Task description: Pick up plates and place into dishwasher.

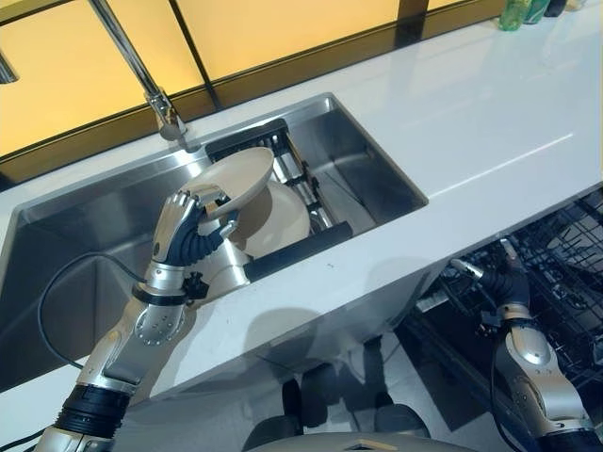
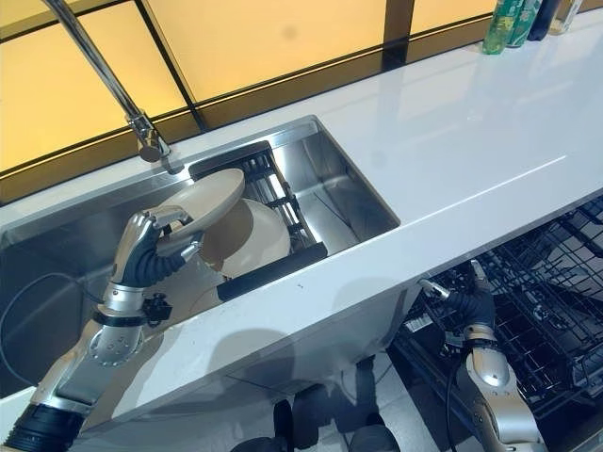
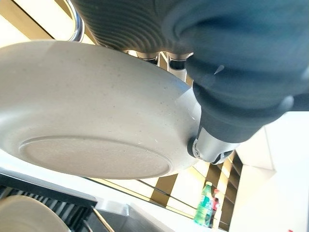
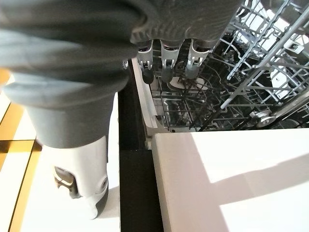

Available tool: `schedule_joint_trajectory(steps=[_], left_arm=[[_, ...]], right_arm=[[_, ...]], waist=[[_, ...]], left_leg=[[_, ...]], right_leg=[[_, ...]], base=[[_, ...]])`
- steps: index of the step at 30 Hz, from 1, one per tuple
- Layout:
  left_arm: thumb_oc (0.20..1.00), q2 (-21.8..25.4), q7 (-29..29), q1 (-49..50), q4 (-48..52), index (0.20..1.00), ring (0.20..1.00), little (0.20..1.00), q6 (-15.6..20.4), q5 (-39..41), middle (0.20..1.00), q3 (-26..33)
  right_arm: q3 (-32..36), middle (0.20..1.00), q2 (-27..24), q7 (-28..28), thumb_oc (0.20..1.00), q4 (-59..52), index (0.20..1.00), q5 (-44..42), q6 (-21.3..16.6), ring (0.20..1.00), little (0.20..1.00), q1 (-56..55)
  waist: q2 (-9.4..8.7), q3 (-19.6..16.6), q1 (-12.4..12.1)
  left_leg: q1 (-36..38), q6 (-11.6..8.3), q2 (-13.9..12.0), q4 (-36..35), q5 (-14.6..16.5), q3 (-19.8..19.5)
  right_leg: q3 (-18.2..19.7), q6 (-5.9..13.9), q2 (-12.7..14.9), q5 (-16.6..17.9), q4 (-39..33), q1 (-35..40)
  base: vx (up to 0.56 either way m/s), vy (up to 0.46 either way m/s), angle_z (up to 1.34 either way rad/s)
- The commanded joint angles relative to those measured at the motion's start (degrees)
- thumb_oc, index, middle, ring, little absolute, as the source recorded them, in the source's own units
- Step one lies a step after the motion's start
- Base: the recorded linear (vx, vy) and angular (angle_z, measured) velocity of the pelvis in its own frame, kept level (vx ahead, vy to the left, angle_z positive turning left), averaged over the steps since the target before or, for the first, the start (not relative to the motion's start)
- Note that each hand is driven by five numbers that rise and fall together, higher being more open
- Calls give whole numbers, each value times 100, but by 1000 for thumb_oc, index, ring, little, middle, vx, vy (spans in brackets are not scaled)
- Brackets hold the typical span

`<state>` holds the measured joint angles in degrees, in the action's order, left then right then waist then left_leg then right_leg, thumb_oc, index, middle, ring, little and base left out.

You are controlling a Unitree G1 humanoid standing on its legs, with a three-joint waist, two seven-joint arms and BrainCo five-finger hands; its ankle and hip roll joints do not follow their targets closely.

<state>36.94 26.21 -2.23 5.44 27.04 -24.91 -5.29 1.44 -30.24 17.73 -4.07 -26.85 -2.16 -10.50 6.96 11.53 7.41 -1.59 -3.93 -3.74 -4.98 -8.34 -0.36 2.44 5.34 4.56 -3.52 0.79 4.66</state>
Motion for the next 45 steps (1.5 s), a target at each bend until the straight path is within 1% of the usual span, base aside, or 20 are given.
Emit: schedule_joint_trajectory(steps=[1,2,4,6,7,9,10,11,13,17,22,26,28,35,38,41,42,43,45], left_arm=[[200,363,-275,-148,506,200,200,200,419,723,200,437],[200,344,-390,-156,538,200,200,200,422,817,200,444],[200,354,-502,-171,560,200,200,200,434,913,200,447],[200,440,-641,-184,564,200,200,200,450,1102,200,498],[200,469,-718,-181,581,200,200,200,458,1192,200,538],[200,557,-871,-133,629,200,200,200,506,1433,200,640],[200,578,-910,-125,648,200,200,200,495,1493,200,668],[200,607,-959,-130,691,200,200,200,474,1576,200,691],[200,666,-994,-197,694,200,200,200,437,1616,200,695],[200,798,-1000,-327,644,200,200,200,373,1682,200,671],[200,876,-992,-319,615,200,200,200,361,1723,200,721],[200,934,-972,-336,630,200,200,200,327,1741,200,745],[200,952,-949,-357,625,200,200,200,316,1737,200,743],[200,1036,-931,-512,544,200,200,200,322,1773,200,677],[200,1050,-890,-659,610,200,200,200,202,1813,200,556],[200,965,-961,-885,723,200,200,200,111,1957,200,316],[200,932,-1061,-945,736,200,200,200,131,2102,200,228],[200,858,-1248,-1004,771,200,200,200,194,2366,200,129],[200,677,-1621,-1073,832,200,200,200,301,2613,200,-3]], right_arm=[[79,1000,158,-54,1000,-1228,1000,214,-940,1000,1000,1248],[117,1000,142,-59,1000,-1338,1000,262,-923,1000,1000,1247],[151,1000,137,-10,1000,-1397,1000,418,-709,1000,1000,1209],[217,1000,79,68,1000,-1346,1000,550,-214,1000,1000,1102],[261,1000,51,37,1000,-1311,1000,568,-4,1000,1000,1029],[318,1000,-15,-78,1000,-1225,1000,560,559,1000,1000,847],[333,1000,-37,-119,1000,-1186,1000,544,662,1000,1000,804],[343,1000,-73,-152,1000,-1102,1000,577,900,1000,1000,738],[368,1000,-119,-240,1000,-974,1000,616,1234,1000,1000,657],[486,1000,-215,-120,1000,-792,1000,618,1631,1000,1000,497],[804,1000,-242,180,1000,-596,1000,608,1808,1000,1000,242],[1003,1000,-211,330,1000,-537,1000,560,1812,1000,1000,88],[1084,1000,-163,455,1000,-505,1000,559,1750,1000,1000,15],[1225,1000,-137,814,1000,-462,1000,653,1663,1000,1000,-16],[1277,1000,-347,947,1000,-771,1000,960,1091,1000,1000,257],[1083,1000,-618,962,1000,-1468,1000,1315,476,1000,1000,829],[991,1000,-732,952,1000,-1652,1000,1350,311,1000,1000,994],[884,1000,-839,904,1000,-1805,1000,1434,2,1000,1000,1171],[695,1000,-954,787,1000,-1928,1000,1589,-397,1000,1000,1476]], waist=[[-639,-534,-411],[-643,-578,-409],[-641,-626,-398],[-656,-675,-366],[-664,-694,-343],[-668,-719,-293],[-670,-725,-276],[-670,-731,-241],[-671,-743,-174],[-677,-752,-21],[-670,-744,148],[-666,-726,240],[-673,-717,283],[-687,-704,329],[-667,-693,307],[-628,-690,226],[-619,-690,195],[-617,-701,145],[-624,-733,49]], left_leg=[[461,93,171,445,1059,-41],[488,93,163,424,1058,-33],[522,94,159,409,1059,-27],[553,94,152,407,1064,4],[565,95,151,407,1070,13],[597,104,145,419,1085,54],[614,107,142,408,1083,68],[645,116,140,386,1080,92],[697,127,136,347,1082,136],[774,141,128,290,1090,278],[831,176,140,262,1127,449],[840,211,149,265,1148,538],[847,224,155,263,1156,580],[828,267,187,278,1169,650],[806,284,211,297,1188,611],[781,299,230,303,1196,549],[770,301,237,311,1200,529],[759,300,242,318,1205,510],[740,294,248,340,1228,474]], right_leg=[[-128,187,255,480,-151,-350],[-138,183,237,455,-138,-328],[-136,174,212,408,-102,-295],[-131,169,195,373,-64,-279],[-120,168,185,359,-52,-275],[-96,163,170,327,0,-270],[-87,163,163,325,12,-271],[-67,160,148,314,33,-265],[-28,170,133,307,58,-258],[81,206,124,310,110,-284],[202,262,129,320,173,-342],[288,288,118,319,233,-402],[312,306,121,327,258,-426],[327,342,150,351,311,-490],[338,347,151,353,329,-504],[310,333,159,350,326,-507],[295,332,163,347,326,-506],[269,333,173,342,319,-500],[215,333,188,319,306,-474]], base=[[-32,3,1],[-23,7,4],[-18,6,6],[0,0,0],[0,0,0],[0,0,0],[0,0,0],[0,0,0],[-4,5,-2],[-13,8,-9],[-19,19,-15],[-27,30,-15],[-19,29,-15],[-16,15,-10],[0,0,0],[0,23,-2],[-4,33,-4],[0,0,0],[0,0,0]])
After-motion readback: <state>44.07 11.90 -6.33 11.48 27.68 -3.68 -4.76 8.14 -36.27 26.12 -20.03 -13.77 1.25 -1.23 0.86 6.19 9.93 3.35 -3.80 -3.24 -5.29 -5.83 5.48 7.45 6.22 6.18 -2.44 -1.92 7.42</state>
